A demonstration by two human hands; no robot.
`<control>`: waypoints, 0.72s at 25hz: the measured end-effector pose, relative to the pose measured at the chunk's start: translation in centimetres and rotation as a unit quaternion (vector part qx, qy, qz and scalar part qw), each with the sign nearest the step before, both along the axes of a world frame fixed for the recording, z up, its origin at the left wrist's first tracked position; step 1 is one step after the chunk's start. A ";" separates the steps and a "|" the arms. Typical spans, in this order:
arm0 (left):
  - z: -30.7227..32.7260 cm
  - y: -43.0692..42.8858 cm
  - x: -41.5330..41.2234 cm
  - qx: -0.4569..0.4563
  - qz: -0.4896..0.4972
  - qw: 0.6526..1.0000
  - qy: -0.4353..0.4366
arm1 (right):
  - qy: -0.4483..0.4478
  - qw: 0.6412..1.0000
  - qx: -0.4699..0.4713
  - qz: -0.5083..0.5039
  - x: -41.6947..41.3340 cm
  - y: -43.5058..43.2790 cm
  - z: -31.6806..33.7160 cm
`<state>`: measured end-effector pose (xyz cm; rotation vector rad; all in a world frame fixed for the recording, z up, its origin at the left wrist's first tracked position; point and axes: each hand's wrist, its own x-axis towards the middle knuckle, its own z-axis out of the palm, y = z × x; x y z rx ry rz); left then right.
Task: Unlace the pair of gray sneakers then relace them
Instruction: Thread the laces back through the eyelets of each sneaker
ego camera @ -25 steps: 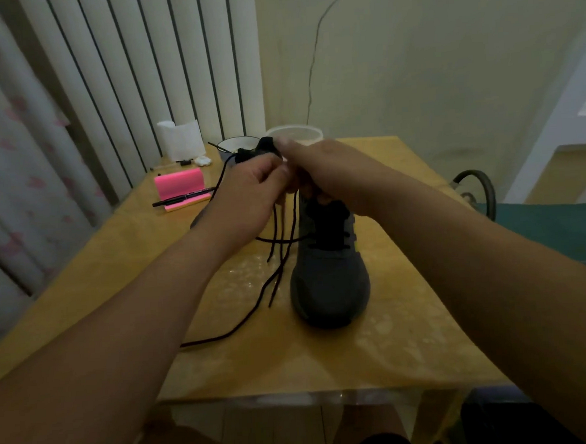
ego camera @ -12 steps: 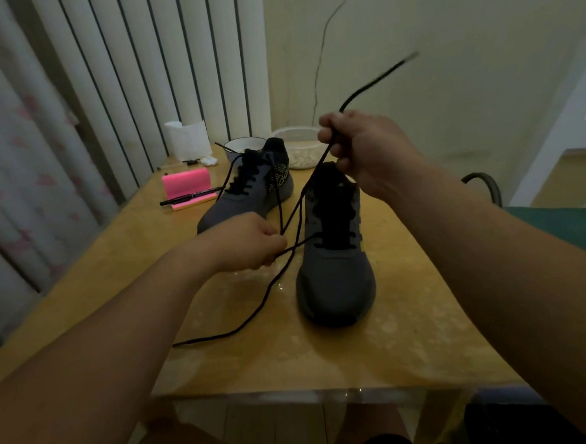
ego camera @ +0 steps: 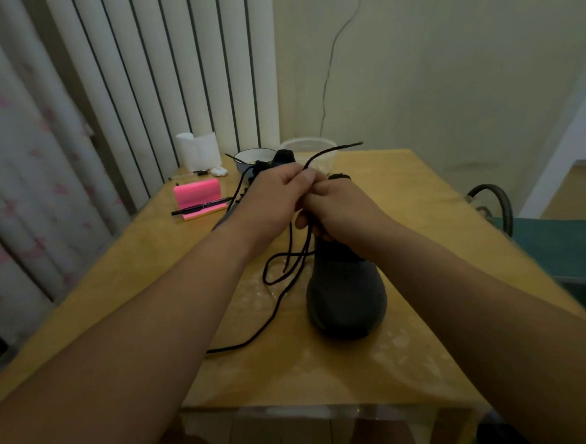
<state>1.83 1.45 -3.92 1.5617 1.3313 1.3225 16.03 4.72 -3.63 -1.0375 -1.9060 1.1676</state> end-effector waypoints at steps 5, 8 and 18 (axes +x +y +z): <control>1.8 0.3 0.0 0.027 0.028 0.987 -0.154 | -0.081 0.995 -0.013 0.051 1.1 -0.6 0.2; 2.1 -0.4 -1.0 0.051 0.084 0.995 -0.019 | -0.036 0.993 0.059 -0.095 3.2 1.0 1.2; -7.0 -1.9 -0.1 -0.021 0.062 0.966 0.251 | -0.321 0.923 0.215 0.003 5.0 2.3 -0.6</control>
